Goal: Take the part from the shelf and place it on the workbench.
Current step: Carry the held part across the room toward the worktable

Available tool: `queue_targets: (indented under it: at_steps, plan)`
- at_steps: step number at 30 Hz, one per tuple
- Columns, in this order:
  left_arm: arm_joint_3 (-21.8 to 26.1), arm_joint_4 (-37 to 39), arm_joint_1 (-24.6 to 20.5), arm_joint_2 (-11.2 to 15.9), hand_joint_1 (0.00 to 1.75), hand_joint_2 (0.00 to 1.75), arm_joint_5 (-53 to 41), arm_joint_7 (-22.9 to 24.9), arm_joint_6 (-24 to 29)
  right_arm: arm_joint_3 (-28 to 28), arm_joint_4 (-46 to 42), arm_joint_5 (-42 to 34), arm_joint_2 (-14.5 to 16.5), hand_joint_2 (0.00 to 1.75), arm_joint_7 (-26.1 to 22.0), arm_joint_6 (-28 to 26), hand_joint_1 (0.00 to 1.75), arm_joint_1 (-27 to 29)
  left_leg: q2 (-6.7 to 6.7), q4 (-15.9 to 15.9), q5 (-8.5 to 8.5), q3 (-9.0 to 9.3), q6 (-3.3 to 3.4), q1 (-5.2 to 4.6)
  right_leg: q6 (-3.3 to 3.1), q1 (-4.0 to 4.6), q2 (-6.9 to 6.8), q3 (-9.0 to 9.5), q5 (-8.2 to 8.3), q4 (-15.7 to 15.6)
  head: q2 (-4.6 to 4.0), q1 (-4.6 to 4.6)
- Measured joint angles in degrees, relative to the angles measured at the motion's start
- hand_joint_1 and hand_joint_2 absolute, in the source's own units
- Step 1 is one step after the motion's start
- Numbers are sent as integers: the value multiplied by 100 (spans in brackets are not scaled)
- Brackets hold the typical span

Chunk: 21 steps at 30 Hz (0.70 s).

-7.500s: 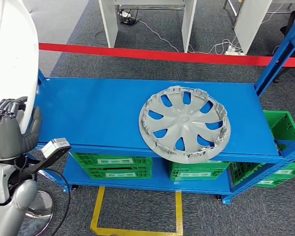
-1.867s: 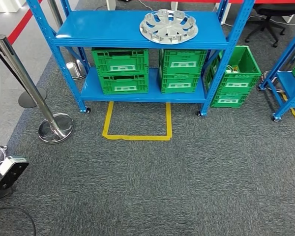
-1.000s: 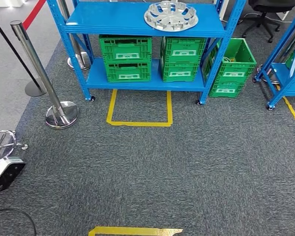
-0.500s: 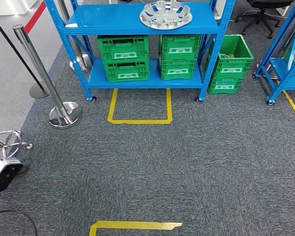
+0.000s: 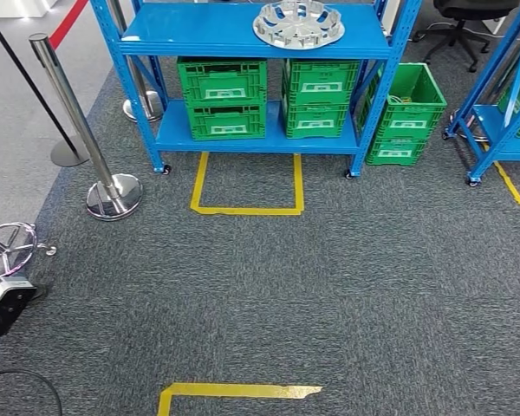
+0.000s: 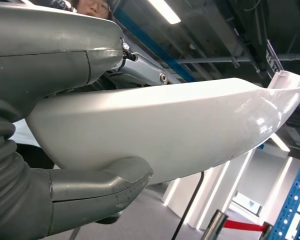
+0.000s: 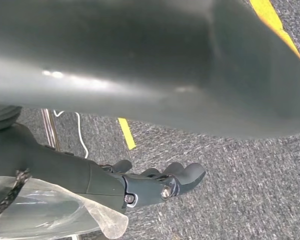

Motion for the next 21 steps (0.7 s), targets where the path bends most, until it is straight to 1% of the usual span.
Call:
queue_targets:
  at_steps: [3, 7, 21]
  plan:
    - [20, 0, 6, -1, 143, 175, 0, 0, -2, 0, 1, 0, 0, 0, -3, -18, 0, 0, 0, 1, 15, -12, 12, -5, 18, -9, 0, -12, 17, -1, -1, -1]
    - [45, -1, 24, -1, 143, 175, 4, 0, -2, 0, 1, 0, 0, 0, -6, -24, 0, 1, 0, 1, 28, -19, 11, -5, 24, -9, 0, -22, 29, -1, 1, -2]
    - [89, -2, 41, -1, 143, 175, 21, -33, -10, 0, 1, -9, 0, 0, -58, 21, 0, 1, 0, -2, 62, -59, -19, 10, -1, 9, 0, -68, 50, 6, -1, -2]
